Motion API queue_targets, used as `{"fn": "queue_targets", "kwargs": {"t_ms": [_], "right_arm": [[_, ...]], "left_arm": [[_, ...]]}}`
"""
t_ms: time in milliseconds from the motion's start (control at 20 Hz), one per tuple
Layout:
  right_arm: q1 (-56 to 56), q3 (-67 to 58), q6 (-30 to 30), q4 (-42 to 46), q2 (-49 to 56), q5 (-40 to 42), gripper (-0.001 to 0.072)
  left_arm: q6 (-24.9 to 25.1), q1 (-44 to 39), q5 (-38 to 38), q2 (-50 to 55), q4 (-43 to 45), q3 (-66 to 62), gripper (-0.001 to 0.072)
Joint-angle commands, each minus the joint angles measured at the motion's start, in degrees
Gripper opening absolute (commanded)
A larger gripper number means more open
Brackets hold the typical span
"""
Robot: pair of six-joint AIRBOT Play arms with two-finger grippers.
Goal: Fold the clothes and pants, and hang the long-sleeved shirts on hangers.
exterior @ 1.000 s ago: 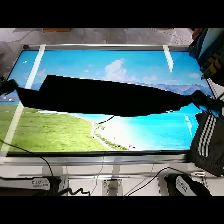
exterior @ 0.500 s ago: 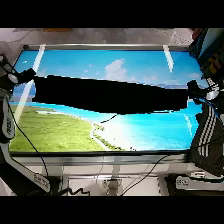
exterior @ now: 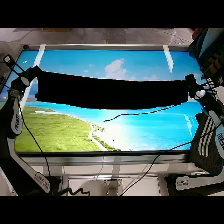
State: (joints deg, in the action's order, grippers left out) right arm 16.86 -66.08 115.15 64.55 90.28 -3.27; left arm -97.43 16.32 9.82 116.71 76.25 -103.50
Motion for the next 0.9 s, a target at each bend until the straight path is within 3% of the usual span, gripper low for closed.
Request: {"fn": "queue_targets", "kwargs": {"t_ms": [0,150,200,250,300,550,650,700,750,800,850], "right_arm": [[-0.6,-0.5,0.3,-1.9,2.5,3.6,0.0014],[-0.6,-0.5,0.3,-2.0,3.7,5.8,0.0021],[-0.7,-0.5,0.3,-2.0,4.0,6.5,0.0152],[-0.8,-0.5,0.3,-1.7,4.1,6.9,0.0508],[-0.8,-0.5,0.2,-1.1,4.0,7.4,0.0717],[-0.8,-0.5,0.2,0.0,3.1,5.1,0.069],[-0.8,-0.5,0.2,0.3,2.2,2.4,0.069],[-0.8,-0.5,-0.4,0.5,1.6,1.0,0.069],[-0.8,-0.5,-1.1,0.8,1.1,-0.5,0.069],[-0.7,-0.5,-2.1,1.7,0.5,-1.9,0.069],[-0.4,-0.5,-2.6,2.3,0.0,-3.3,0.0689]], "left_arm": [[-2.5,-0.3,-4.7,1.6,0.0,-0.1,0.0007],[-2.5,-0.7,-6.3,2.4,0.0,-0.1,0.0008],[-2.5,-0.9,-6.9,2.4,0.0,-0.1,0.0044],[-2.5,-0.9,-7.3,2.5,0.0,-0.1,0.0287],[-2.5,-1.0,-7.4,2.4,0.0,-0.1,0.0712],[-2.5,-0.5,-2.4,-1.8,0.0,-0.1,0.0702],[-2.5,0.7,3.2,-4.6,0.1,-0.1,0.0696],[-2.5,1.6,8.5,-6.1,0.3,-0.1,0.0643],[-2.4,2.6,15.3,-7.4,0.5,-0.1,0.0486],[-2.5,4.1,23.5,-8.6,1.9,-0.1,0.0243],[-2.5,5.6,31.0,-9.5,3.1,-0.1,0.0089]]}}
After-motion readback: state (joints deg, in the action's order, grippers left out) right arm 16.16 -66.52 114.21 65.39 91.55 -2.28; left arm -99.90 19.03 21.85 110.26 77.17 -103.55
